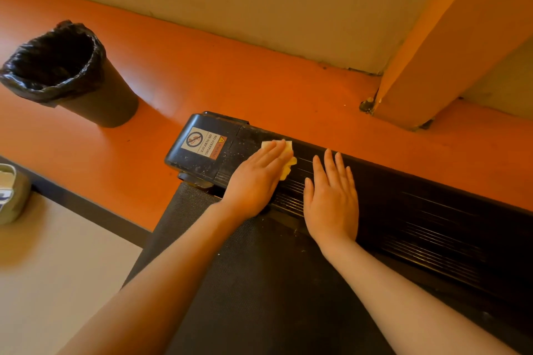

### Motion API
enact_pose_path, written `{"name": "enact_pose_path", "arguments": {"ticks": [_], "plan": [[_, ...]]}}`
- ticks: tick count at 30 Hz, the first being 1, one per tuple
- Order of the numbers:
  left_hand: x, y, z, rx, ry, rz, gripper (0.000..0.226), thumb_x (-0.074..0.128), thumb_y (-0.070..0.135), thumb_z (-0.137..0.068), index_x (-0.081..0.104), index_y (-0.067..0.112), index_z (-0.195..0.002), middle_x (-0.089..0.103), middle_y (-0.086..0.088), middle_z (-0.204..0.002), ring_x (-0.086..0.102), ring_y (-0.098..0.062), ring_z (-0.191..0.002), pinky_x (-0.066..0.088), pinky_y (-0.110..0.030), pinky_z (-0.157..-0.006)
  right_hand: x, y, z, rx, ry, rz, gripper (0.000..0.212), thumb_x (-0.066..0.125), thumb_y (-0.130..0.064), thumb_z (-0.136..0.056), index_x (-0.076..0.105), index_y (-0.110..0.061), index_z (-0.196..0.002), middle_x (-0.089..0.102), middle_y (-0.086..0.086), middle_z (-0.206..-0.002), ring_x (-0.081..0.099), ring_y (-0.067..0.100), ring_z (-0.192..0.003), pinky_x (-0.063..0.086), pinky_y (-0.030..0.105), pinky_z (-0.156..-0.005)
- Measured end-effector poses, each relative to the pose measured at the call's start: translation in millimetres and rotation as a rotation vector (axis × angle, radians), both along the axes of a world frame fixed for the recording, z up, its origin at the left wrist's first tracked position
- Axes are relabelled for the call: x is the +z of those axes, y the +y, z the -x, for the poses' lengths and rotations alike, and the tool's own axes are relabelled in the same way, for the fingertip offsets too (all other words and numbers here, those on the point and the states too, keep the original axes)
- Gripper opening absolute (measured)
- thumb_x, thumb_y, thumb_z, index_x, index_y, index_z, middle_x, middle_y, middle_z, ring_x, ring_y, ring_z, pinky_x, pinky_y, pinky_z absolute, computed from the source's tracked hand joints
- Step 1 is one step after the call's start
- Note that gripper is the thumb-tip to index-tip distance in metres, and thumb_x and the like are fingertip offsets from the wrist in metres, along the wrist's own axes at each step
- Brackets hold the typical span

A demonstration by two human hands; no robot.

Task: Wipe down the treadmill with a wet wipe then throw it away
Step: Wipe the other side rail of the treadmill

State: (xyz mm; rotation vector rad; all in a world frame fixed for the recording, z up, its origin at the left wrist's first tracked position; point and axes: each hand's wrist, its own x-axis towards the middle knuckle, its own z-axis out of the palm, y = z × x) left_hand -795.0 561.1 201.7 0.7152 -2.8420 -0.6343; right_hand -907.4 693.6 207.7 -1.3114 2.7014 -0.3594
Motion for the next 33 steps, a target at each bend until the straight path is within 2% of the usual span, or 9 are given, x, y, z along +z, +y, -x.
{"name": "enact_pose_path", "arguments": {"ticks": [6,11,16,20,25,33], "plan": [[-8,45,-36,0.076,0.013,0.023,0.051,0.035,0.027,-0.101,0.033,0.017,-0.151,0.029,-0.005,-0.157,0.022,-0.020,-0.147,0.018,-0.036,-0.120,1,0,0,-0.001,0.002,-0.023,0.050,0.033,-0.033,-0.104,0.036,-0.013,-0.149,0.025,0.010,-0.159,0.016,0.024,-0.149,0.011,0.038,-0.119],[-10,40,-37,0.053,0.003,0.014,0.051,0.029,0.031,-0.105,0.027,0.017,-0.153,0.022,-0.002,-0.160,0.014,-0.014,-0.150,0.009,-0.030,-0.122,1,-1,0,0.000,-0.009,-0.006,0.048,0.035,-0.031,-0.104,0.038,-0.012,-0.148,0.027,0.010,-0.158,0.017,0.024,-0.148,0.012,0.038,-0.118],[-6,7,-11,0.024,-0.020,0.027,0.054,0.028,0.036,-0.103,0.029,0.013,-0.152,0.026,-0.007,-0.159,0.019,-0.021,-0.148,0.015,-0.035,-0.121,2,0,0,0.006,-0.025,-0.015,0.049,0.034,-0.031,-0.104,0.035,-0.013,-0.149,0.024,0.008,-0.159,0.014,0.022,-0.149,0.010,0.036,-0.119],[-1,-8,7,0.048,-0.037,0.016,0.053,0.035,0.032,-0.104,0.027,0.013,-0.153,0.026,-0.008,-0.159,0.020,-0.023,-0.148,0.021,-0.041,-0.121,2,-2,0,0.010,-0.020,-0.002,0.048,0.036,-0.031,-0.104,0.038,-0.013,-0.148,0.027,0.009,-0.158,0.017,0.023,-0.148,0.012,0.037,-0.119],[-6,4,-6,0.067,-0.017,0.030,0.055,0.028,0.035,-0.102,0.033,0.012,-0.151,0.031,-0.009,-0.156,0.026,-0.024,-0.146,0.026,-0.041,-0.118,1,0,0,0.002,-0.013,0.008,0.048,0.037,-0.030,-0.103,0.040,-0.012,-0.147,0.030,0.010,-0.157,0.020,0.025,-0.148,0.014,0.038,-0.117],[-10,26,-39,0.064,-0.017,0.075,0.050,0.029,0.032,-0.104,0.032,0.015,-0.151,0.028,-0.005,-0.158,0.022,-0.021,-0.148,0.021,-0.038,-0.120,-1,0,-1,0.003,-0.005,0.013,0.047,0.039,-0.030,-0.103,0.041,-0.012,-0.146,0.032,0.011,-0.156,0.023,0.026,-0.147,0.018,0.040,-0.118]]}}
